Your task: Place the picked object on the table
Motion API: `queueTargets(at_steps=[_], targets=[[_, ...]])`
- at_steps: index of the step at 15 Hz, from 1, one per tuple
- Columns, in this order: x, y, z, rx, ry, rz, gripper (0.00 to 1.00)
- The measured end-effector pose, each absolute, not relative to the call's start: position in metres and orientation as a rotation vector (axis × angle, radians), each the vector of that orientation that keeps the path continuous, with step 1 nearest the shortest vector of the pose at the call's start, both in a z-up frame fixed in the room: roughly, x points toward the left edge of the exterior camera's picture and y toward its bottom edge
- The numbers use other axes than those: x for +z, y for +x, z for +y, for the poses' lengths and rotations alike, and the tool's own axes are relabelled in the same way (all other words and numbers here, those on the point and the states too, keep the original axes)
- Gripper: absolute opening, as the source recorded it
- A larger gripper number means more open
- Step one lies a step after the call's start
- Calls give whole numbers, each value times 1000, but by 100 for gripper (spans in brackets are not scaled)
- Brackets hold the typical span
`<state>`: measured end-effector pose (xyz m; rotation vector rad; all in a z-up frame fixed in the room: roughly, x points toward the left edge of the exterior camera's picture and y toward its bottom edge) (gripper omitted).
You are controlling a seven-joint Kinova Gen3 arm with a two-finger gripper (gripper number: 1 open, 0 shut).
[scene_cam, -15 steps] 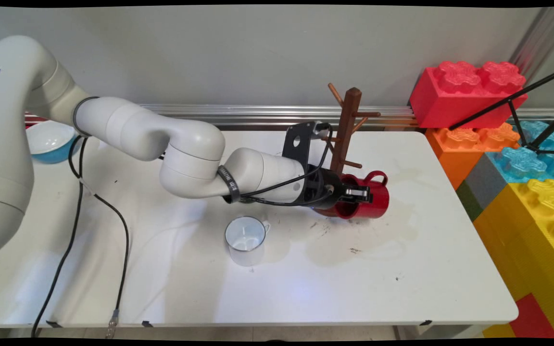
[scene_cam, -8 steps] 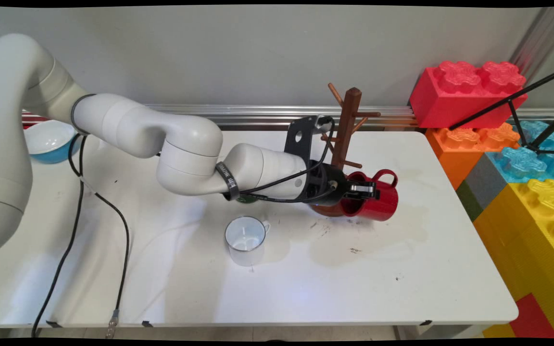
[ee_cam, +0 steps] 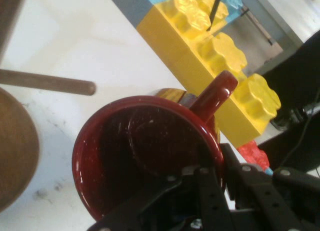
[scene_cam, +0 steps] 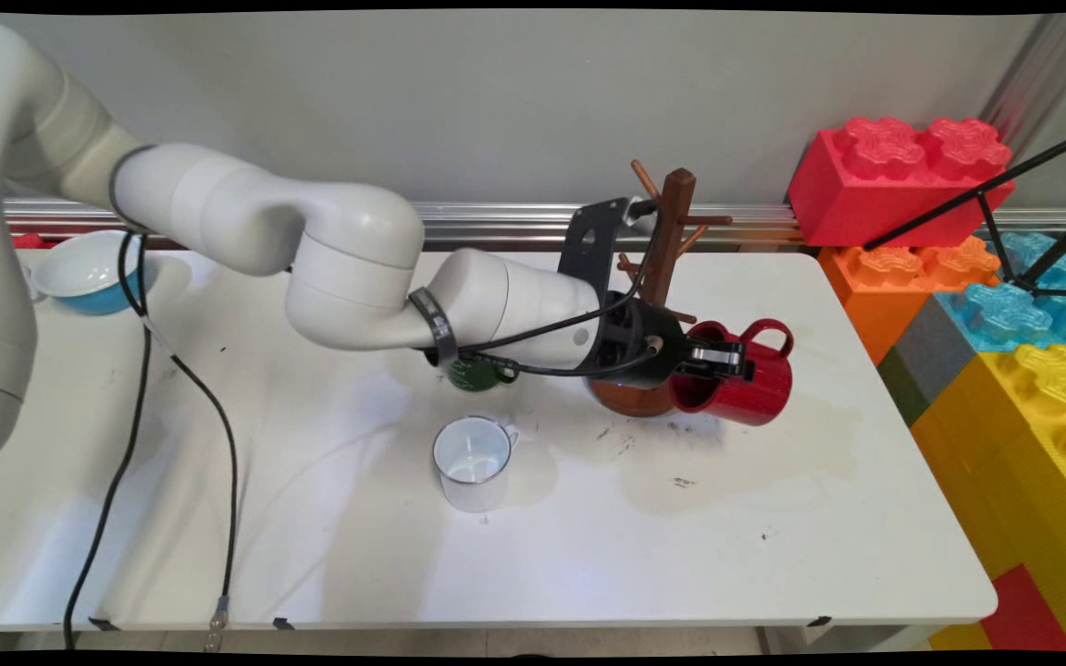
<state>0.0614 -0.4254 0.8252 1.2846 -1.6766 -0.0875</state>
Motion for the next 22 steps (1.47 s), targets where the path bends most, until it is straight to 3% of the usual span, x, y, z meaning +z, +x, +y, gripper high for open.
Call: queueTargets(at_steps=[9, 14, 22], targets=[[895, 63, -402, 34, 1127, -1905, 0], [921, 83, -392, 201, 1131, -2048, 0], [956, 68, -376, 151, 1094, -2182, 0]])
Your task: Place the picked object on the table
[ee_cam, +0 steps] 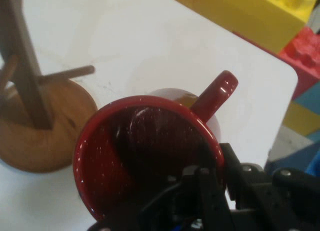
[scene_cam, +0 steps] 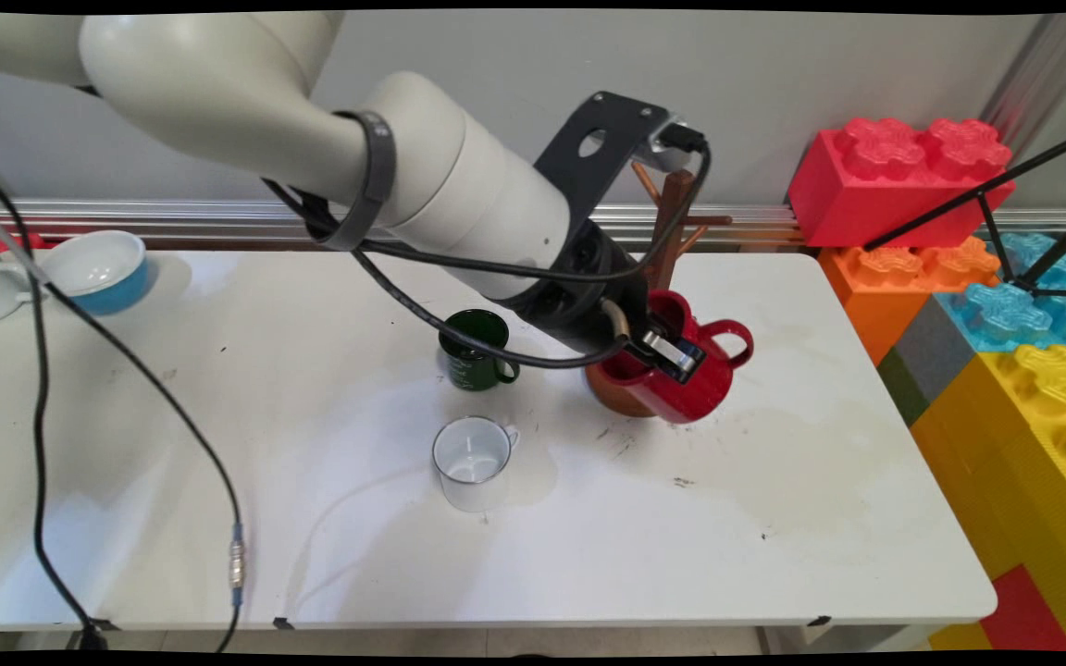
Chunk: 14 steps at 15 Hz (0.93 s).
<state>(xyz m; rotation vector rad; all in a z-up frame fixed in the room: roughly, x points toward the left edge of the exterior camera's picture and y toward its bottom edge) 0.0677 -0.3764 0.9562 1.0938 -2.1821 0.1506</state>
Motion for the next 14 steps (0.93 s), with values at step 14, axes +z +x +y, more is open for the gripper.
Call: queueTargets(at_steps=[14], targets=[[949, 20, -389, 255, 1257, -2385, 0]])
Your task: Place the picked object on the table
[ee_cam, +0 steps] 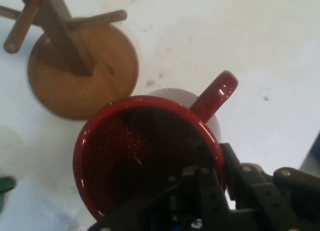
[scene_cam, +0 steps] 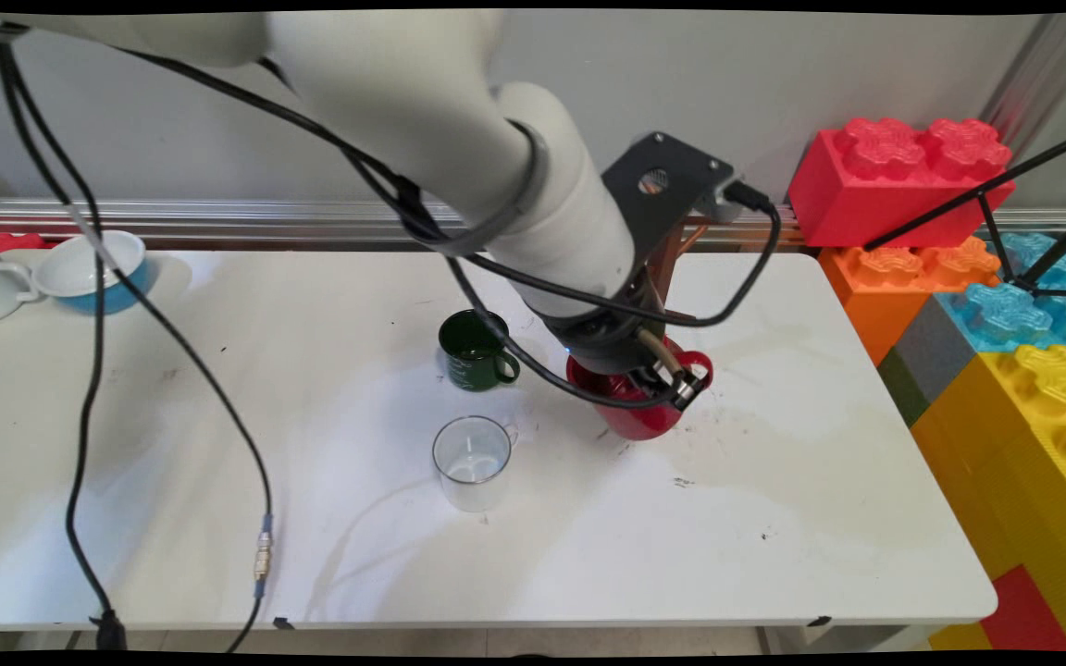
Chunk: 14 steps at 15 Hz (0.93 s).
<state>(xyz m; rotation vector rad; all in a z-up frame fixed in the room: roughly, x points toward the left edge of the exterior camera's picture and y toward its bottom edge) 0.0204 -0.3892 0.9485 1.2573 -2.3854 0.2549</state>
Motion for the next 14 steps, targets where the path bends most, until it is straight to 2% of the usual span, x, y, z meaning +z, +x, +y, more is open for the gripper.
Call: queueTargets(at_steps=[14], targets=[[876, -26, -404, 272, 1488, -2527, 0]])
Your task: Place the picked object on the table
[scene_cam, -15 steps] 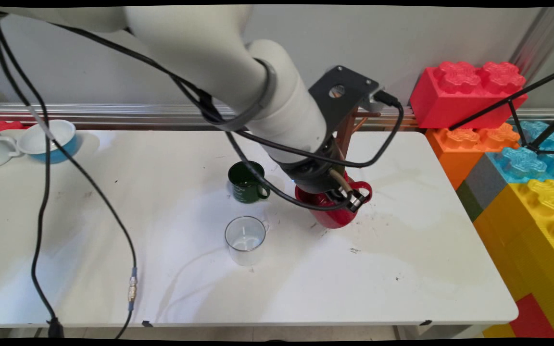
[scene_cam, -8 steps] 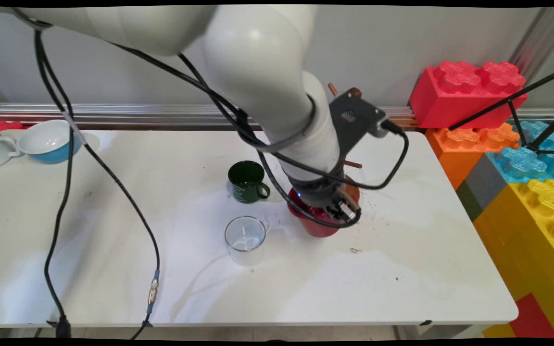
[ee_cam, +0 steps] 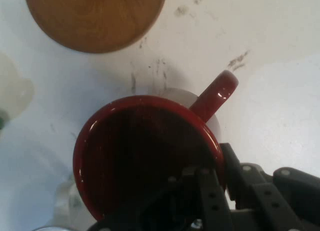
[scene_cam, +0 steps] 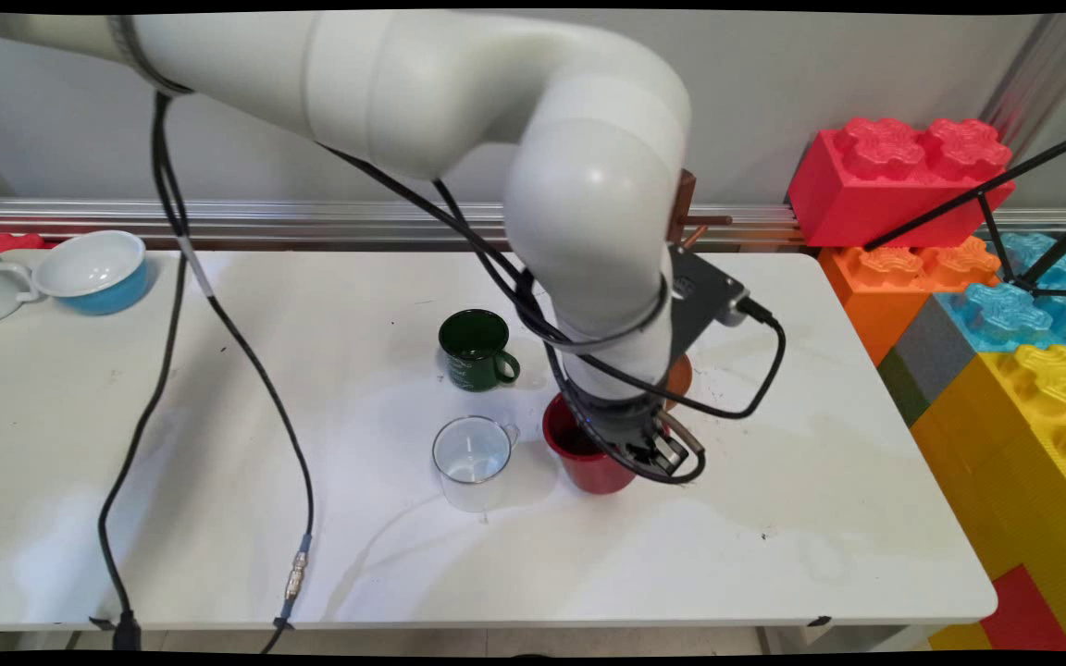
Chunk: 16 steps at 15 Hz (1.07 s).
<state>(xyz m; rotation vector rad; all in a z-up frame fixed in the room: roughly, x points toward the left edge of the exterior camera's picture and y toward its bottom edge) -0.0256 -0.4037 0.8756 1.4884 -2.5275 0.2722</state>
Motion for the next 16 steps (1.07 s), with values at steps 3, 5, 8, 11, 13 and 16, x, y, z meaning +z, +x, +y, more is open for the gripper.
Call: queueTargets(at_steps=[3, 5, 8, 11, 13, 16], targets=[[861, -34, -409, 271, 1518, -2542, 0], [854, -38, -412, 272, 1535, -2548, 0], [845, -42, -415, 274, 1566, -2554, 0], [839, -46, -417, 273, 1589, -2556, 0], [836, -48, -419, 273, 1606, -2555, 100], [833, -50, -421, 277, 1625, -2549, 100]])
